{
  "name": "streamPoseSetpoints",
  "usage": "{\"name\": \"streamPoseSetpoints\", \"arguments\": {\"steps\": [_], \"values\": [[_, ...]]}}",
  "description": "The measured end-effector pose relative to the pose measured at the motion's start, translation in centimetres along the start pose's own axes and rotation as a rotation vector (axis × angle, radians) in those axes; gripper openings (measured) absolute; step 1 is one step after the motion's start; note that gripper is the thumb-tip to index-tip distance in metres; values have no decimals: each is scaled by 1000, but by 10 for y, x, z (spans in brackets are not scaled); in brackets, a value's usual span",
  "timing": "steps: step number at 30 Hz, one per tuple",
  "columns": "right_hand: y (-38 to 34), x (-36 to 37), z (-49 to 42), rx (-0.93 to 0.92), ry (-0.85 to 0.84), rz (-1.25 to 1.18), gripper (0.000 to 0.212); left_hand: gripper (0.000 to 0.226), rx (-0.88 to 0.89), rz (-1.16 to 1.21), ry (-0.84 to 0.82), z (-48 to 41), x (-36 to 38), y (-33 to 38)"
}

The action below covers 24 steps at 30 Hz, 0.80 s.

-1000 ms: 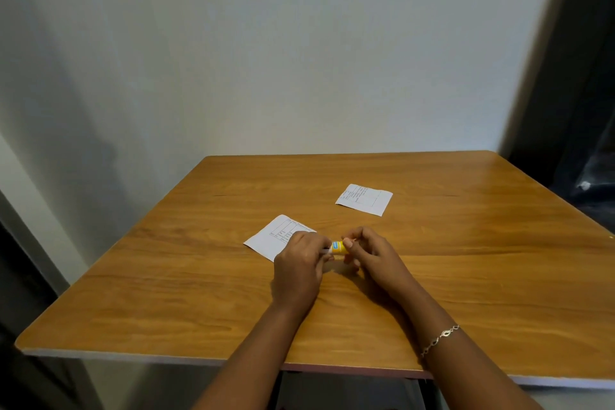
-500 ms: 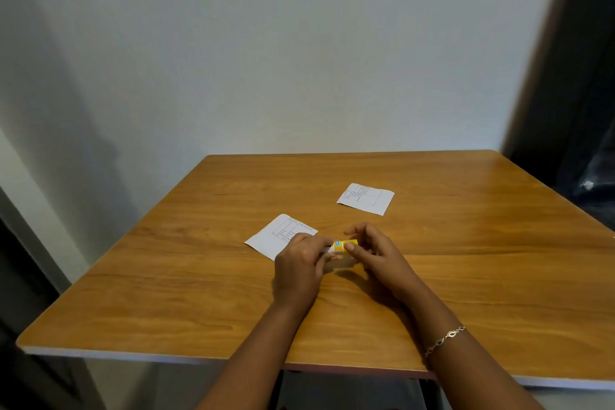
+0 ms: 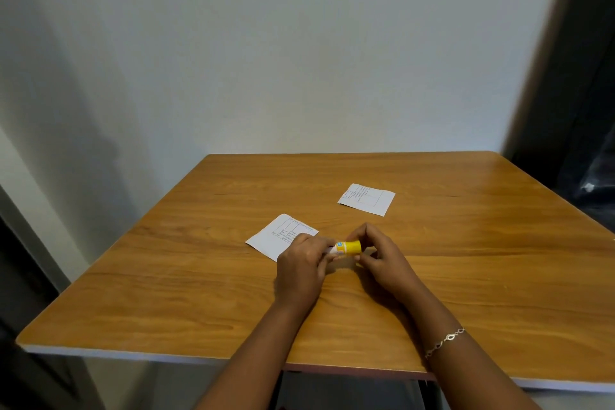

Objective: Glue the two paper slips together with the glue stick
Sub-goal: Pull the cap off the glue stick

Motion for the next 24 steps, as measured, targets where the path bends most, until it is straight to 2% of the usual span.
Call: {"name": "streamPoseSetpoints", "arguments": {"steps": [3, 4, 6, 8, 13, 19, 24], "values": [[4, 2, 0, 35, 2, -52, 40, 23, 24, -1, 22, -1, -3, 4], [6, 2, 1, 63, 18, -83, 36, 24, 33, -2, 26, -1, -4, 5], [6, 0, 1, 89, 61, -135, 13, 25, 43, 1, 35, -1, -6, 7], [6, -1, 1, 86, 77, -91, 28, 25, 54, 2, 44, 0, -7, 7], [8, 0, -1, 55, 36, -37, 15, 29, 72, -12, 36, 0, -3, 8], [5, 4, -1, 9, -9, -79, 31, 24, 32, -28, 9, 0, 0, 2], [13, -3, -1, 102, 102, -128, 27, 22, 26, 7, 17, -1, 0, 1]]}}
Point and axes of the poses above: each hand's wrist, its own z-axis away from the middle knuckle, its own x-axis out of the palm, y = z × x, the point moved 9 cm from there along -z, towards the middle knuckle, and after that the axes turned 4 degrees about -y, right-handed, at the moved point
